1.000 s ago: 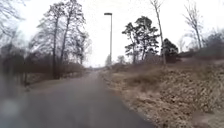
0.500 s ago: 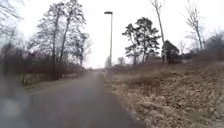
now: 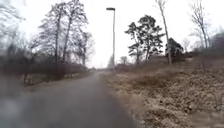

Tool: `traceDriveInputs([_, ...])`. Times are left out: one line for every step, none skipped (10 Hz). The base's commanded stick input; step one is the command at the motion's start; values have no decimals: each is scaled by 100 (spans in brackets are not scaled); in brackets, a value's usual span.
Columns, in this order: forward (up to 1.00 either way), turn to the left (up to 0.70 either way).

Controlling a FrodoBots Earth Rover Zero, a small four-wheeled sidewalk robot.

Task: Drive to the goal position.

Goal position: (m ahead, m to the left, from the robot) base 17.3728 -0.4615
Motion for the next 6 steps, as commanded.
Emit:
traceDriveInputs([70, 0])
traceDriveInputs([70, 0])
traceDriveInputs([70, 0])
traceDriveInputs([70, 0])
traceDriveInputs([70, 0])
traceDriveInputs([70, 0])
